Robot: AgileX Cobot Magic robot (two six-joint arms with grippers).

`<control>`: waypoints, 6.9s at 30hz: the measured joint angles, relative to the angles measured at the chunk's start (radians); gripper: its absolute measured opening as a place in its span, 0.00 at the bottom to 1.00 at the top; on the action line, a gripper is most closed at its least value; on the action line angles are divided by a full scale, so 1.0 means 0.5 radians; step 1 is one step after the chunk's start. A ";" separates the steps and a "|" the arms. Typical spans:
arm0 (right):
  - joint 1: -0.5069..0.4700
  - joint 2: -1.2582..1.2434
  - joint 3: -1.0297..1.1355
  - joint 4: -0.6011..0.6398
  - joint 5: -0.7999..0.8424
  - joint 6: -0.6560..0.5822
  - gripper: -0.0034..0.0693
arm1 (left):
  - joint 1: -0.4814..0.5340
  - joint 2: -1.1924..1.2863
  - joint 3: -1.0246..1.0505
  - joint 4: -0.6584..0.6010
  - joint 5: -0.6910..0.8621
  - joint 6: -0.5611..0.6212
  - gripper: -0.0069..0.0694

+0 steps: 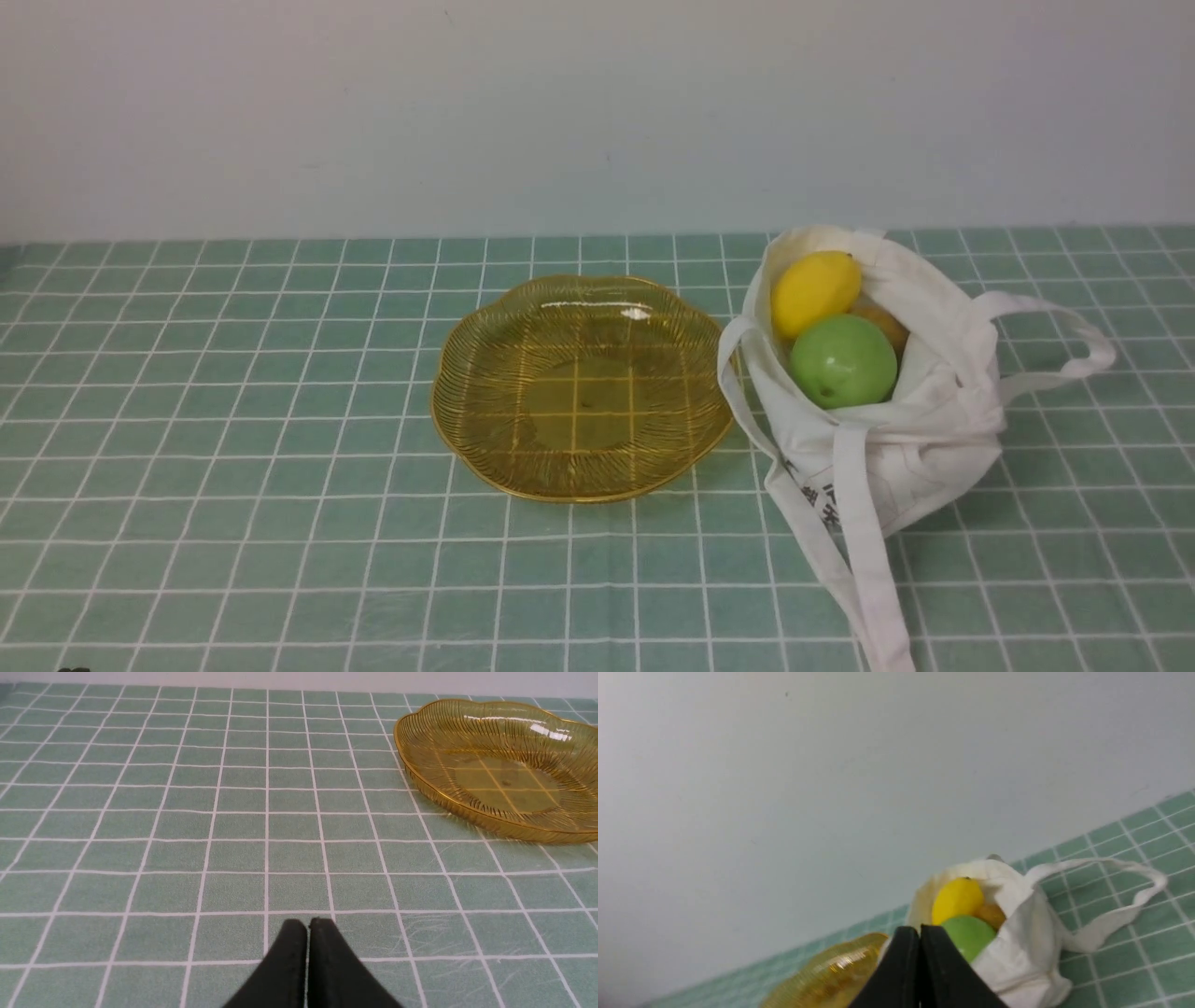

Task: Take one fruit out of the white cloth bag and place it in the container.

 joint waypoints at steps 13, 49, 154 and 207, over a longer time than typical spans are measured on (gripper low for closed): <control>0.017 1.792 -0.754 -0.010 0.807 -0.292 0.04 | 0.000 0.000 0.000 0.000 0.000 0.000 0.08; 0.315 3.777 -2.517 -0.168 0.923 -0.292 0.97 | 0.000 0.000 0.000 0.000 0.000 0.000 0.08; 0.875 0.676 -0.159 -0.544 -0.684 -0.219 0.03 | 0.000 0.000 0.000 0.000 0.000 0.000 0.08; -0.089 -0.384 0.734 -0.393 -0.213 -0.224 0.03 | 0.000 0.000 0.000 0.000 0.000 0.000 0.08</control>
